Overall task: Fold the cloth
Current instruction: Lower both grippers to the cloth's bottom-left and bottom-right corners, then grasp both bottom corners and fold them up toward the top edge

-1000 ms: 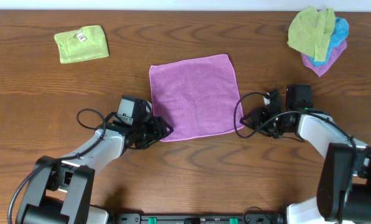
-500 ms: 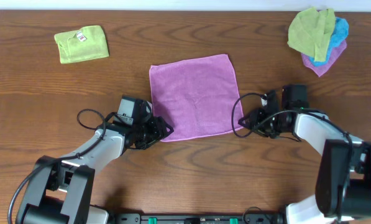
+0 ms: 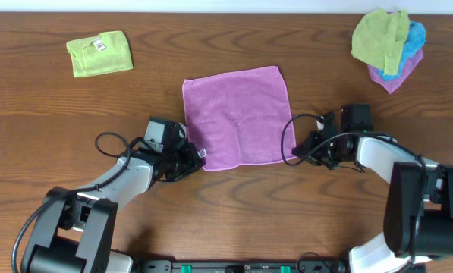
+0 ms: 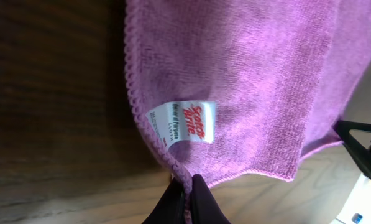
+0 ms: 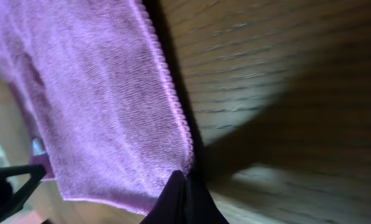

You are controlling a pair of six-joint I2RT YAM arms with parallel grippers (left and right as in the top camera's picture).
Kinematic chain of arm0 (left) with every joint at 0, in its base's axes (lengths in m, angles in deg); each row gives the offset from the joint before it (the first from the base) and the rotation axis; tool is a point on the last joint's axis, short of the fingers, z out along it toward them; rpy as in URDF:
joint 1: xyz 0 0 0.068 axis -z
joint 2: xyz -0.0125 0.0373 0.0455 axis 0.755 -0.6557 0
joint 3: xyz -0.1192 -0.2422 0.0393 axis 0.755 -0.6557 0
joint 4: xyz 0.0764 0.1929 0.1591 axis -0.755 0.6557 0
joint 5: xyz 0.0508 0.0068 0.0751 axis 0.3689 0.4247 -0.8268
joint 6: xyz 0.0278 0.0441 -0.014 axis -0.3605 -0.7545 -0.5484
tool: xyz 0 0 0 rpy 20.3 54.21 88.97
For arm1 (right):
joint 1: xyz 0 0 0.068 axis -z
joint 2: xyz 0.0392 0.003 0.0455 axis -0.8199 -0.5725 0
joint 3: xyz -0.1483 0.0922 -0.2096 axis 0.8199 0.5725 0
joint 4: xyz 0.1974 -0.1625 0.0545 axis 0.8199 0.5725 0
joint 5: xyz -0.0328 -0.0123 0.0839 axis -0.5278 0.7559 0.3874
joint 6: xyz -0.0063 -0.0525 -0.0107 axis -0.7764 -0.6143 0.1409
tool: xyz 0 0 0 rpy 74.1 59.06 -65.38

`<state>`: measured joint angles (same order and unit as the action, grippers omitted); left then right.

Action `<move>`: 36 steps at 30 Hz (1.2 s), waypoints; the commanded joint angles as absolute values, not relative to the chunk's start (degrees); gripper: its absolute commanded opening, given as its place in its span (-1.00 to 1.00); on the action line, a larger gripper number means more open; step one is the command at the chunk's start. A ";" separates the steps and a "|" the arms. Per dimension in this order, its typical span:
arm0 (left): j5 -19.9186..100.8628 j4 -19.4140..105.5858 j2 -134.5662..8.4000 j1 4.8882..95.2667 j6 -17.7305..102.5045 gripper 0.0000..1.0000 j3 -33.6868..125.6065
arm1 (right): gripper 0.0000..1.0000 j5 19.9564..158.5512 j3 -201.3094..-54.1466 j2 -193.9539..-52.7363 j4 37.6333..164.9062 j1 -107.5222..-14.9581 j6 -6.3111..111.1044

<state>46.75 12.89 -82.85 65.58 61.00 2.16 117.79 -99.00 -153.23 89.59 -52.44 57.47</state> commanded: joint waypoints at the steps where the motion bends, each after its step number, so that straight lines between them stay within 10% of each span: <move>1: 48.47 13.02 -83.18 65.28 60.30 -0.89 4.56 | -0.97 123.10 -100.29 -153.06 89.78 -53.08 58.47; 36: 42.72 11.34 -95.38 55.05 48.43 -0.89 27.99 | -0.97 110.79 -114.76 -157.10 71.31 -61.93 69.51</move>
